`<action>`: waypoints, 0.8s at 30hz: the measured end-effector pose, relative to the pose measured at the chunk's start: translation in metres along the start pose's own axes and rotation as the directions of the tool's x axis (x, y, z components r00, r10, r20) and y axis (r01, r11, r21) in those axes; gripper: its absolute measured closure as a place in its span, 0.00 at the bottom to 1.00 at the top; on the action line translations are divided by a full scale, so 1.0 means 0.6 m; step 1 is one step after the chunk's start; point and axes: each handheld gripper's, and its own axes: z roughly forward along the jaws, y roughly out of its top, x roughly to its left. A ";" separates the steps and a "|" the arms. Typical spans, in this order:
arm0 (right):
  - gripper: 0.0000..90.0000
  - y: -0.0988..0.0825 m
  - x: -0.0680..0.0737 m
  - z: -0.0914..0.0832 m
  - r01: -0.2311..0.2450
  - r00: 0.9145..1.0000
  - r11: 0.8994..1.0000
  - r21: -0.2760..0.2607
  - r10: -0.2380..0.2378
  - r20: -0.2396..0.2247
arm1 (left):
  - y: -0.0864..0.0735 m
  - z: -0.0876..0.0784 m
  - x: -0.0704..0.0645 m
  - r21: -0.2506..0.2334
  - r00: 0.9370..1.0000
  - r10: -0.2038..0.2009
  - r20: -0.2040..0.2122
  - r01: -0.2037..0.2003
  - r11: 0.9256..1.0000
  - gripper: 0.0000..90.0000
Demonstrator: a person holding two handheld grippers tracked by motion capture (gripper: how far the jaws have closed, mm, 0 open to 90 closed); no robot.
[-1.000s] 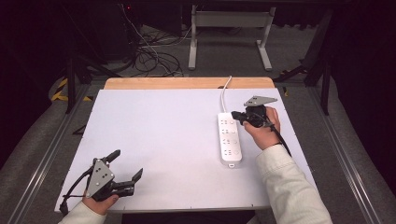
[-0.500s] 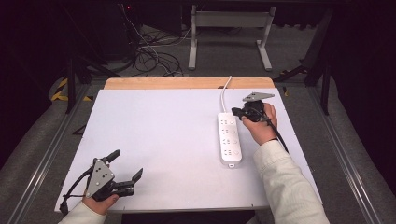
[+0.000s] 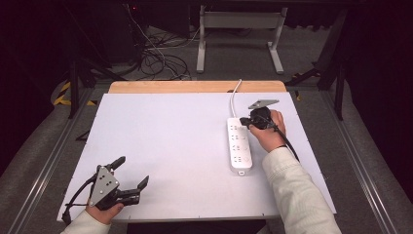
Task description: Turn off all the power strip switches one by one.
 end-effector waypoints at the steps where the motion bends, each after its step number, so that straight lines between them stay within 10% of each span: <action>1: 1.00 -0.001 -0.001 0.002 0.001 1.000 1.000 0.009 -0.001 0.000 | 0.000 0.000 0.000 0.000 1.000 0.001 0.000 -0.001 1.000 0.09; 24: 1.00 -0.007 0.001 0.013 0.001 1.000 0.998 0.060 -0.001 -0.008 | 0.000 0.000 0.000 0.000 1.000 0.003 0.000 -0.003 1.000 0.09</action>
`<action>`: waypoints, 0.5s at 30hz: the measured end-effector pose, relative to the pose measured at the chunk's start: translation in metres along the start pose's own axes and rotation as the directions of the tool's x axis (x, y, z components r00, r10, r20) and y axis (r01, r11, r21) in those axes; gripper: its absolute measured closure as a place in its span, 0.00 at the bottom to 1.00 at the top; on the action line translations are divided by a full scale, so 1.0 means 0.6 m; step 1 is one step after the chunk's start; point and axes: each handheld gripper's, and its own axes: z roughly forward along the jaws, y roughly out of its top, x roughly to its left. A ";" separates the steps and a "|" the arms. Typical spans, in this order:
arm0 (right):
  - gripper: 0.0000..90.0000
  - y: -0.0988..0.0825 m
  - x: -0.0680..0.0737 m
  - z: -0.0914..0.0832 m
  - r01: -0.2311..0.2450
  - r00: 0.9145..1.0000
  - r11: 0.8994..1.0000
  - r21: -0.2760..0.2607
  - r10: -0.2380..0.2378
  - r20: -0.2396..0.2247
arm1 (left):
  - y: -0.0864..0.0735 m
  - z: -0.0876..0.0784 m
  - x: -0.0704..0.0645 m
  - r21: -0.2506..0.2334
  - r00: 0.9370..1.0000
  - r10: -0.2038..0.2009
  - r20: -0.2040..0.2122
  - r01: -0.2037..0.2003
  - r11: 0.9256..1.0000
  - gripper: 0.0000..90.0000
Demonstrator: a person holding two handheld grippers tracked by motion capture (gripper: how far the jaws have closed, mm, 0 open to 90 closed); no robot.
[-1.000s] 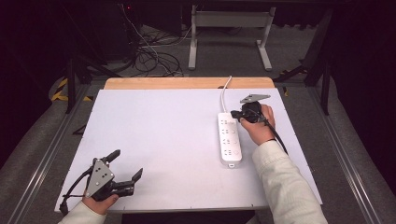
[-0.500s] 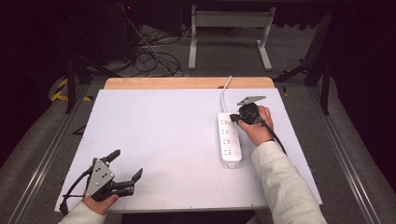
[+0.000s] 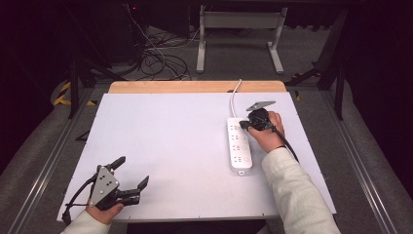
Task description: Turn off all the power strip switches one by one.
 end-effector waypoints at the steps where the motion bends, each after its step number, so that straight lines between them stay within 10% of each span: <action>1: 1.00 0.000 0.000 0.000 -0.002 1.000 1.000 0.002 0.002 0.000 | 0.000 0.000 0.000 0.000 1.000 -0.001 0.000 0.001 1.000 0.09; 15: 1.00 -0.005 0.007 0.003 0.029 0.999 1.000 0.001 -0.029 0.026 | 0.000 -0.001 -0.001 -0.001 1.000 0.005 -0.001 -0.005 1.000 0.09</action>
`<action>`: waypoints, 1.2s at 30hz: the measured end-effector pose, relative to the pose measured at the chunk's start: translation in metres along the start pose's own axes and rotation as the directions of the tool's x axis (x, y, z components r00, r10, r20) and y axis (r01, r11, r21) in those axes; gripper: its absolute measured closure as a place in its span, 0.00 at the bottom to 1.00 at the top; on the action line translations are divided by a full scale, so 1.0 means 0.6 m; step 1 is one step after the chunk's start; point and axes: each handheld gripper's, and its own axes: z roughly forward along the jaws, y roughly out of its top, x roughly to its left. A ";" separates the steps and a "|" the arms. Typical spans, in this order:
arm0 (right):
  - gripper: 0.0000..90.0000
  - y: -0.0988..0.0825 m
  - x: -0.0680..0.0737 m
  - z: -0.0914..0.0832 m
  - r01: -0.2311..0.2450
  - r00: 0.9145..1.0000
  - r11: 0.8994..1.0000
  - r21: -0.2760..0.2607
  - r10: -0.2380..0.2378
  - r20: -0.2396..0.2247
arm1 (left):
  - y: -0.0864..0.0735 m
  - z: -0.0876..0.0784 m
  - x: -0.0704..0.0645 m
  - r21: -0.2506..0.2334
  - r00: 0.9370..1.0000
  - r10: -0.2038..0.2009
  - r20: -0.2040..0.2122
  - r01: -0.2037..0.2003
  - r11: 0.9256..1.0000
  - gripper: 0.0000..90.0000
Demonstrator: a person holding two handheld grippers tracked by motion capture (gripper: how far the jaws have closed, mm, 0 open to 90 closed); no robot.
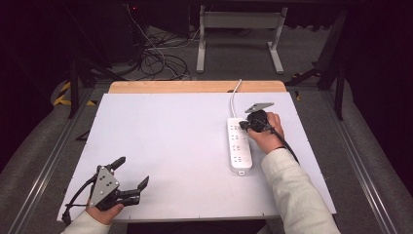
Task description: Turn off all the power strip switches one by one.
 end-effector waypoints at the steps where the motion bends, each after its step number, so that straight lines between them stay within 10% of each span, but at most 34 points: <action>1: 1.00 0.000 0.000 0.000 -0.001 1.000 1.000 -0.001 0.001 0.001 | 0.000 0.000 0.000 0.000 1.000 0.000 0.000 0.000 1.000 0.09; 18: 1.00 0.002 0.000 -0.005 0.015 1.000 1.000 -0.009 -0.015 0.007 | 0.000 0.000 0.000 -0.001 1.000 -0.013 0.004 0.013 1.000 0.09; 26: 1.00 0.018 0.017 -0.053 0.019 0.999 0.986 -0.167 -0.024 -0.026 | 0.000 0.003 0.001 0.006 1.000 -0.012 0.004 0.012 1.000 0.09; 36: 0.47 0.018 0.038 -0.092 -0.010 0.999 0.963 -0.268 -0.004 -0.051 | 0.000 0.003 0.002 0.003 1.000 -0.014 0.002 0.014 1.000 0.09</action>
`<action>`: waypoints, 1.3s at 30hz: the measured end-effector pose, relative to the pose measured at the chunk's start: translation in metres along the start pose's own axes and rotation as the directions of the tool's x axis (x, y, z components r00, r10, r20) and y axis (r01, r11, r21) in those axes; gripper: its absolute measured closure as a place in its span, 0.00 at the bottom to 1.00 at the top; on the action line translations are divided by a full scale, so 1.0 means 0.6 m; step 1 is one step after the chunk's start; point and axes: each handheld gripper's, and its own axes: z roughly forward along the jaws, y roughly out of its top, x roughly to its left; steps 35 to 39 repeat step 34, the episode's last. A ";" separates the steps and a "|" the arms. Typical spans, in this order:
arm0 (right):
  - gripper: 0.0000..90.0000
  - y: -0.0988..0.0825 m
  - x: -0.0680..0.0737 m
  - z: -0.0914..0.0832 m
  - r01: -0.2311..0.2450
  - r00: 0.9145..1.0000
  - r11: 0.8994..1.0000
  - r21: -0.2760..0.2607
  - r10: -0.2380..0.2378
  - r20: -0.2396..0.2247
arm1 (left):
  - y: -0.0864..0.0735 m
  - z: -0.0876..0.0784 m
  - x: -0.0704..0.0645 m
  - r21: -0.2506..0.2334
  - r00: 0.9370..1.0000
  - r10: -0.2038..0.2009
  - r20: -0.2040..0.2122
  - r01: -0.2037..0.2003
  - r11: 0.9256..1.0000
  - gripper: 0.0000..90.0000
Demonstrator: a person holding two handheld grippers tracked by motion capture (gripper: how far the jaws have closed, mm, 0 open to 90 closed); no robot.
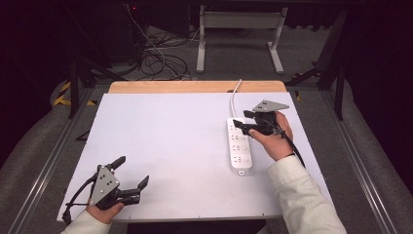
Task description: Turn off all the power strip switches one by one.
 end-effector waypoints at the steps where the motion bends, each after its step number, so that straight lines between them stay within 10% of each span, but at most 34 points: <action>1: 0.46 -0.001 0.003 -0.006 -0.004 1.000 1.000 0.006 0.004 0.003 | 0.000 0.000 0.000 -0.003 1.000 0.001 0.000 -0.001 1.000 0.09; 14: 0.21 -0.040 0.041 -0.087 -0.014 0.997 0.989 -0.145 0.002 -0.081 | 0.001 0.000 -0.002 0.001 1.000 0.004 -0.001 -0.004 1.000 0.09; 34: 0.18 -0.208 0.053 -0.160 -0.025 0.995 0.996 -0.081 0.017 -0.095 | 0.000 0.001 -0.003 -0.003 1.000 0.011 0.010 -0.011 1.000 0.09; 39: 0.18 -0.208 0.053 -0.160 -0.025 0.995 0.996 -0.081 0.017 -0.095 | 0.000 0.001 -0.003 -0.003 1.000 0.011 0.010 -0.011 1.000 0.09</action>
